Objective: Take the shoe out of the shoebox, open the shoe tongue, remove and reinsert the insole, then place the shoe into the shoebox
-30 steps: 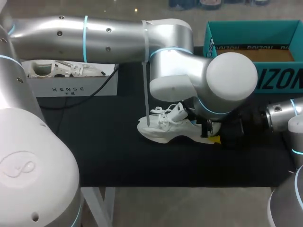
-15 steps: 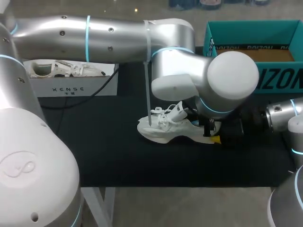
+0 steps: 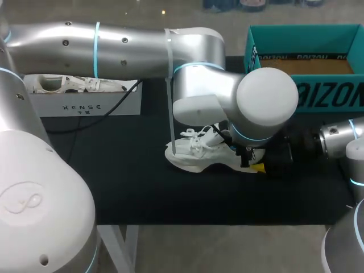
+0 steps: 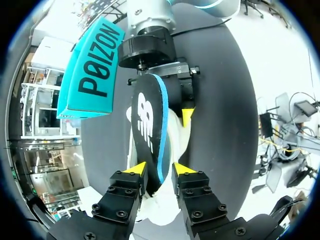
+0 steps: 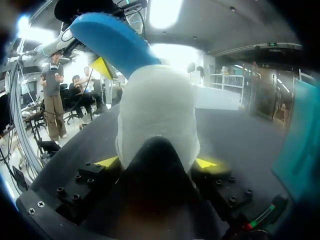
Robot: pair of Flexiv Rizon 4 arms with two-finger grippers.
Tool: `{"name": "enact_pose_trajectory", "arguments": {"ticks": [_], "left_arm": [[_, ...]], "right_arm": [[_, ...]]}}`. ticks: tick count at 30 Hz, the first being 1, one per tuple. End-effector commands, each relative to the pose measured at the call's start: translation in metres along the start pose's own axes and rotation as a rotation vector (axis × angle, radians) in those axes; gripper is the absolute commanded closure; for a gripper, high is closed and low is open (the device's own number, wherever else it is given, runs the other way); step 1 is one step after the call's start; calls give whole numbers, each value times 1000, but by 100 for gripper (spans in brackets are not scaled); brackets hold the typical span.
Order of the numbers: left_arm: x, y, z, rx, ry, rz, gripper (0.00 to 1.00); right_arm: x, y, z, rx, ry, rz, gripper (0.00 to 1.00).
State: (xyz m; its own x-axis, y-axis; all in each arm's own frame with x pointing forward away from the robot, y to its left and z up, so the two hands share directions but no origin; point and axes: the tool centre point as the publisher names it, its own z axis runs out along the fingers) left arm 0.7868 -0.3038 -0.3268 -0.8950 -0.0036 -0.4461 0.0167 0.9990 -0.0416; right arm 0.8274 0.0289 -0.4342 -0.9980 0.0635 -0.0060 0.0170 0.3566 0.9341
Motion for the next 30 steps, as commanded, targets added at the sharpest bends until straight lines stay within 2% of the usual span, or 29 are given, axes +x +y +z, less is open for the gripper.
{"name": "enact_pose_trajectory", "arguments": {"ticks": [1,16,18,19,26,30], "left_arm": [[-1,1,7,12,5,-1,71],[-12,-11,18,11,5,-23,82],[-12,-13,18,12,1,-23,87],[-12,-13,19,13,0,-24,100],[-13,-16,13,30,-6,-35,100],[-14,-23,-4,57,-14,-48,100]], "right_arm": [[-1,-5,4,2,-1,1,100],[-1,-5,4,2,-1,1,100],[-1,-5,4,2,-1,1,100],[-1,-5,4,2,-1,1,100],[-1,-5,4,2,-1,1,100],[-1,-5,4,2,-1,1,100]]}}
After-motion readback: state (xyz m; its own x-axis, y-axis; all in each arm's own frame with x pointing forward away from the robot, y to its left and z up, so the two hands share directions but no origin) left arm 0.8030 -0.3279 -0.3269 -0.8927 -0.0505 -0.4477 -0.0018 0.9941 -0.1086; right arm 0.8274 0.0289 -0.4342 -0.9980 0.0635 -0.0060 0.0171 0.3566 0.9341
